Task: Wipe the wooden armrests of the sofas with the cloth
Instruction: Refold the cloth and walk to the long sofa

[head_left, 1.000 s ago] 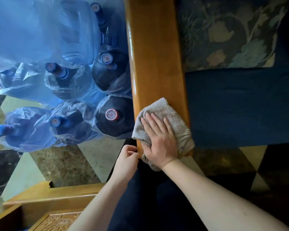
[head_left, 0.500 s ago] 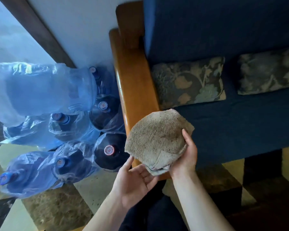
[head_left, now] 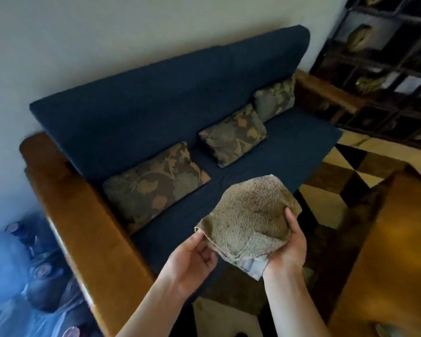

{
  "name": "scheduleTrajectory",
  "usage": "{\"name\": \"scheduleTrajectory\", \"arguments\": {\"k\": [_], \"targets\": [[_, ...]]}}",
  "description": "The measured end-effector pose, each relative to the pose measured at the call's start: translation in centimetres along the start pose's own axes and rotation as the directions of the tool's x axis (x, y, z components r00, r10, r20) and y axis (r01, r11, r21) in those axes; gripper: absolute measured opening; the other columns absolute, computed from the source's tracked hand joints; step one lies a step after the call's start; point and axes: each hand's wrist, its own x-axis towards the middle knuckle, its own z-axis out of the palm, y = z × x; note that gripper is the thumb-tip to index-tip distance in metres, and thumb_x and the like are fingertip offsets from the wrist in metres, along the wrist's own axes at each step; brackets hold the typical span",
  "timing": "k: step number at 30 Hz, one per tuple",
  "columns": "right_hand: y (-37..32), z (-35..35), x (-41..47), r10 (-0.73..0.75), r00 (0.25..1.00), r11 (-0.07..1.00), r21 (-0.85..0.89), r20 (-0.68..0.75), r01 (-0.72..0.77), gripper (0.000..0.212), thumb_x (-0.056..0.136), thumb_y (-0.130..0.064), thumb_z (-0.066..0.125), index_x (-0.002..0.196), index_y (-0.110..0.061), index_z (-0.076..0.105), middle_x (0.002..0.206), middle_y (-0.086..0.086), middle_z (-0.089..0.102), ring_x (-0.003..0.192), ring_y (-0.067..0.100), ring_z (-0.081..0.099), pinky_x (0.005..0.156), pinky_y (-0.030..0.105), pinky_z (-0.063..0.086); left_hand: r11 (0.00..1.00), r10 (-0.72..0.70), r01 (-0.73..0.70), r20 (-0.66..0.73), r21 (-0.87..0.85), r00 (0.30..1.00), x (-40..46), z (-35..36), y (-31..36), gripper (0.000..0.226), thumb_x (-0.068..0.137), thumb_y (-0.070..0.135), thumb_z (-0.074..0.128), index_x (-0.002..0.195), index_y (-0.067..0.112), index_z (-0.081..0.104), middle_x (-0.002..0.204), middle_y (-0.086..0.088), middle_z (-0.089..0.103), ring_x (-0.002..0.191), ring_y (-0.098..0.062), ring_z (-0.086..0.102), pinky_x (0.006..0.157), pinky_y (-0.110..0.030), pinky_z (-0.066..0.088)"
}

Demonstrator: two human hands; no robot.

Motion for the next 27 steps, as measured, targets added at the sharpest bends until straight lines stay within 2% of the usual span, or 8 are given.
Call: {"name": "scheduleTrajectory", "arguments": {"k": [1,4,6,10,14,18,23,27], "targets": [[-0.9,-0.3,0.2,0.004,1.000,1.000,0.026,0.002,-0.004,0.031,0.097,-0.038,0.058,0.109,-0.016,0.076,0.104,0.014,0.080,0.087,0.034,0.078,0.077,0.050,0.054,1.000,-0.006,0.006,-0.030,0.027,1.000,0.6,0.1,-0.4,0.015,0.081,0.021,0.067,0.086,0.011,0.077,0.082,-0.008,0.072,0.070,-0.018,0.067,0.065,-0.031,0.053],[-10.9,-6.0,0.9,-0.089,0.994,0.987,0.128,-0.065,0.097,0.028,0.095,-0.035,0.061,0.116,-0.018,0.072,0.103,0.011,0.080,0.087,0.033,0.079,0.073,0.046,0.060,0.982,-0.056,0.056,-0.009,0.178,0.998,3.2,7.7,-6.6,0.010,0.079,0.016,0.070,0.084,0.010,0.077,0.081,-0.009,0.071,0.067,-0.017,0.066,0.058,-0.030,0.053],[-14.9,-8.3,1.2,-0.111,0.987,0.981,0.147,-0.118,0.128,0.033,0.091,-0.032,0.067,0.120,-0.018,0.072,0.110,0.011,0.079,0.094,0.034,0.078,0.078,0.050,0.058,0.969,-0.095,0.087,0.022,0.233,0.995,4.5,10.6,-9.2,0.011,0.082,0.016,0.069,0.086,0.009,0.077,0.085,-0.011,0.071,0.068,-0.018,0.067,0.059,-0.029,0.051],[-22.3,-12.9,1.2,-0.195,0.956,0.947,0.213,-0.220,0.242,0.029,0.091,-0.028,0.067,0.118,-0.020,0.071,0.109,0.010,0.079,0.096,0.033,0.077,0.075,0.049,0.055,0.931,-0.120,0.113,-0.002,0.346,0.993,7.0,17.4,-15.1,0.018,0.096,0.009,0.056,0.091,0.003,0.072,0.086,-0.016,0.065,0.070,-0.022,0.060,0.060,-0.033,0.043],[-27.2,-15.6,1.6,-0.193,0.938,0.911,0.302,-0.288,0.280,0.029,0.092,-0.028,0.066,0.121,-0.024,0.069,0.111,0.009,0.078,0.102,0.034,0.072,0.070,0.047,0.052,0.905,-0.060,0.081,-0.062,0.418,0.996,9.0,24.2,-19.1,0.020,0.103,0.008,0.044,0.097,0.003,0.063,0.084,-0.014,0.061,0.070,-0.023,0.051,0.060,-0.034,0.034],[-30.6,-16.4,3.4,-0.205,0.922,0.871,0.368,-0.329,0.325,0.021,0.098,-0.028,0.060,0.118,-0.025,0.065,0.114,0.009,0.074,0.101,0.033,0.070,0.070,0.046,0.052,0.843,0.003,0.031,-0.063,0.537,0.998,11.4,29.6,-20.8,0.023,0.106,0.012,0.039,0.104,0.004,0.061,0.084,-0.012,0.059,0.069,-0.022,0.050,0.061,-0.034,0.036],[-35.5,-16.2,8.5,-0.202,0.907,0.825,0.435,-0.369,0.361,0.006,0.100,-0.024,0.057,0.105,-0.025,0.061,0.116,0.012,0.070,0.103,0.033,0.068,0.074,0.047,0.053,0.742,0.014,0.019,-0.045,0.670,0.999,17.2,34.9,-21.6,0.031,0.105,0.027,0.049,0.083,0.013,0.067,0.071,-0.005,0.060,0.064,-0.017,0.050,0.066,-0.034,0.040],[-41.7,-15.4,15.1,-0.226,0.881,0.799,0.438,-0.415,0.411,0.005,0.098,-0.024,0.060,0.103,-0.024,0.060,0.115,0.012,0.070,0.103,0.033,0.068,0.071,0.048,0.052,0.688,-0.040,0.057,-0.041,0.724,0.998,25.4,38.8,-21.1,0.019,0.096,0.022,0.065,0.082,0.009,0.069,0.065,-0.004,0.059,0.061,-0.016,0.051,0.064,-0.032,0.045]]}}
